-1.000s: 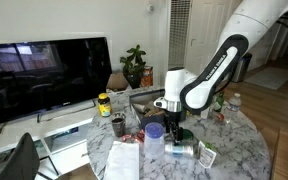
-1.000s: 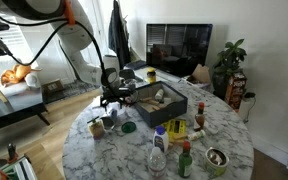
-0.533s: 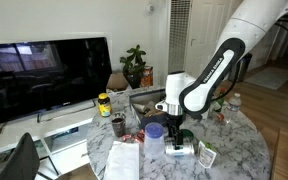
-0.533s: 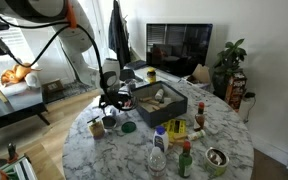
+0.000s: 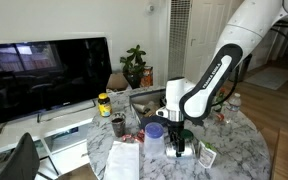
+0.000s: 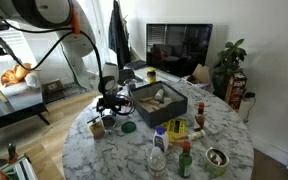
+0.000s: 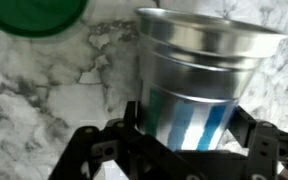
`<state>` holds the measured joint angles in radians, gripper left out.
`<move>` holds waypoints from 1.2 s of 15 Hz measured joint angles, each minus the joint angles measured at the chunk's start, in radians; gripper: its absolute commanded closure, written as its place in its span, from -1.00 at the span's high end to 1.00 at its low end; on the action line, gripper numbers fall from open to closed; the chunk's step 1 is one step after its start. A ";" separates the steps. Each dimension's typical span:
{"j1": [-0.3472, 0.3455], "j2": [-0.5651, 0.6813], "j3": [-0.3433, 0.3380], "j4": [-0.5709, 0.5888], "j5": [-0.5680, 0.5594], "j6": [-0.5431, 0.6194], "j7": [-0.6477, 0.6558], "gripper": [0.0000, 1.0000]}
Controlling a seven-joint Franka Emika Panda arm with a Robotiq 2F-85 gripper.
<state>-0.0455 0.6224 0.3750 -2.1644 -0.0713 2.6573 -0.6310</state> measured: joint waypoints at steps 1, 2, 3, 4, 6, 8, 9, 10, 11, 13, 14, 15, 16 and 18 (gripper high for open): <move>-0.007 0.000 0.008 -0.003 0.009 0.013 -0.008 0.16; -0.020 0.001 0.021 -0.009 0.022 0.030 -0.027 0.11; -0.039 0.002 0.039 -0.017 0.040 0.046 -0.054 0.10; -0.070 0.003 0.069 -0.027 0.069 0.069 -0.094 0.10; -0.166 0.008 0.163 -0.054 0.140 0.114 -0.211 0.10; -0.285 0.015 0.269 -0.085 0.203 0.140 -0.345 0.10; -0.346 0.022 0.320 -0.101 0.226 0.149 -0.411 0.10; -0.408 0.034 0.369 -0.118 0.244 0.156 -0.479 0.10; -0.466 0.052 0.414 -0.135 0.257 0.168 -0.544 0.10; -0.568 0.100 0.490 -0.162 0.267 0.197 -0.650 0.10; -0.617 0.133 0.525 -0.174 0.267 0.218 -0.699 0.60; -0.658 0.168 0.555 -0.182 0.265 0.238 -0.739 0.60; -0.692 0.200 0.579 -0.189 0.264 0.254 -0.769 0.60; -0.729 0.241 0.602 -0.191 0.262 0.267 -0.799 0.10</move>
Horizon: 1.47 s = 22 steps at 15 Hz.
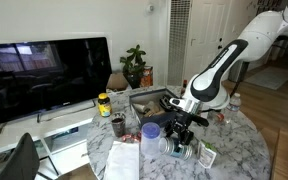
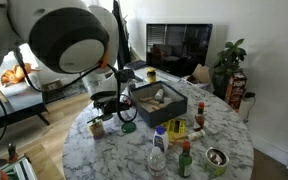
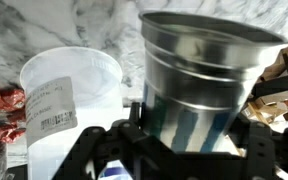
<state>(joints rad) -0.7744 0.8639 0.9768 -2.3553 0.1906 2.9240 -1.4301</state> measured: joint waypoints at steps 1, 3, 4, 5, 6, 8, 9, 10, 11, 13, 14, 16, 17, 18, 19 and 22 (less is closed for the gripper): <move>-0.006 0.010 0.005 0.000 0.000 0.001 -0.006 0.10; -0.007 0.016 0.005 0.003 -0.024 0.001 0.000 0.10; -0.007 0.022 0.003 0.006 -0.038 0.000 0.000 0.10; -0.010 0.036 0.002 0.011 -0.052 0.000 -0.002 0.10; -0.015 0.057 0.003 0.018 -0.067 0.000 -0.007 0.10; -0.034 0.113 0.003 0.032 -0.107 0.000 -0.034 0.10; -0.049 0.145 0.005 0.038 -0.126 0.000 -0.055 0.10; -0.070 0.183 0.012 0.044 -0.144 0.000 -0.078 0.10; -0.092 0.220 0.020 0.048 -0.161 0.000 -0.105 0.10; -0.139 0.302 0.033 0.059 -0.196 0.000 -0.159 0.10; -0.163 0.343 0.038 0.064 -0.210 0.000 -0.185 0.10; -0.213 0.425 0.049 0.071 -0.229 0.000 -0.232 0.10; -0.238 0.464 0.055 0.074 -0.237 0.000 -0.254 0.10; -0.265 0.501 0.060 0.077 -0.244 -0.003 -0.274 0.10; -0.292 0.539 0.064 0.080 -0.251 -0.007 -0.295 0.10; -0.367 0.635 0.068 0.084 -0.261 -0.027 -0.349 0.10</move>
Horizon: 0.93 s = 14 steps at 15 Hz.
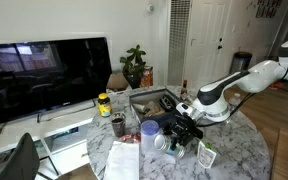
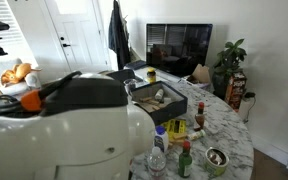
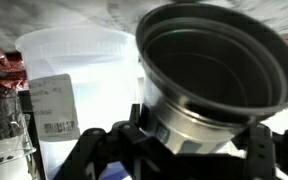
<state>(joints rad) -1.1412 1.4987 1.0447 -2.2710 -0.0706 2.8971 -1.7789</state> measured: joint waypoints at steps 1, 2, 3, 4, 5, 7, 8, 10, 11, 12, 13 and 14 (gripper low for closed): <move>-0.023 0.016 0.005 -0.006 0.055 -0.005 -0.053 0.10; -0.042 0.012 0.013 -0.013 0.140 -0.015 -0.131 0.10; -0.058 0.006 0.021 -0.016 0.222 -0.031 -0.205 0.10; -0.070 0.001 0.025 -0.016 0.293 -0.043 -0.272 0.10; -0.079 -0.004 0.025 -0.014 0.352 -0.054 -0.332 0.10; -0.088 -0.005 0.022 -0.006 0.435 -0.065 -0.426 0.10; -0.088 -0.005 0.017 -0.002 0.456 -0.067 -0.457 0.10; -0.083 -0.005 0.006 0.001 0.462 -0.067 -0.491 0.10; -0.078 -0.005 0.001 0.002 0.462 -0.067 -0.500 0.10; -0.074 -0.005 0.001 0.002 0.458 -0.067 -0.503 0.10; -0.070 -0.005 0.001 0.003 0.454 -0.067 -0.503 0.10; -0.067 -0.007 0.001 0.003 0.452 -0.066 -0.503 0.10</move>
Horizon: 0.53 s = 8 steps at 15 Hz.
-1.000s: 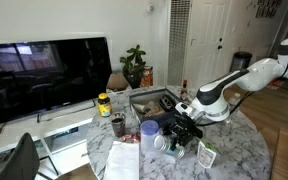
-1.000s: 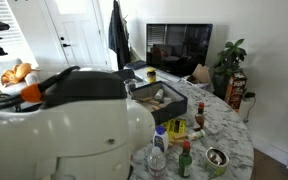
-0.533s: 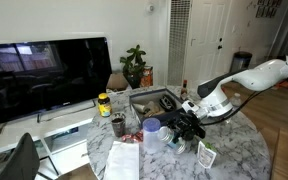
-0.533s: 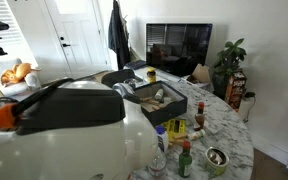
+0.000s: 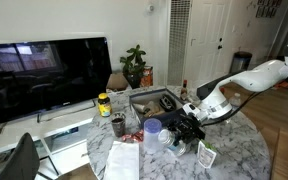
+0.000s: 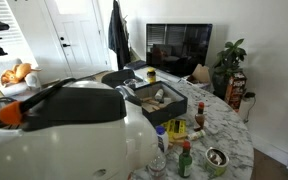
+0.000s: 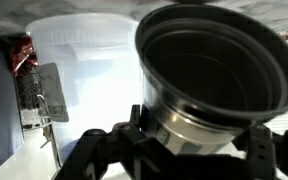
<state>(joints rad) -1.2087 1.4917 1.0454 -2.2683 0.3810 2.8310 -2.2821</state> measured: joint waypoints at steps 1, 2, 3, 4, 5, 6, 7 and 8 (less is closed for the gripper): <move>0.002 -0.002 0.000 0.000 -0.001 0.001 0.000 0.10; 0.003 -0.003 0.001 -0.001 -0.001 0.005 -0.001 0.10; 0.003 -0.004 0.003 -0.002 -0.001 0.012 -0.002 0.10; 0.003 -0.004 0.004 -0.003 -0.001 0.018 -0.003 0.10; 0.002 -0.004 0.006 -0.004 -0.001 0.022 -0.004 0.10; 0.000 -0.004 0.007 -0.004 0.000 0.025 -0.007 0.10; -0.004 -0.004 0.008 -0.005 0.000 0.028 -0.009 0.10; -0.011 -0.004 0.008 -0.006 0.000 0.029 -0.011 0.10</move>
<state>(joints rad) -1.2195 1.4873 1.0533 -2.2743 0.3808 2.8600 -2.2927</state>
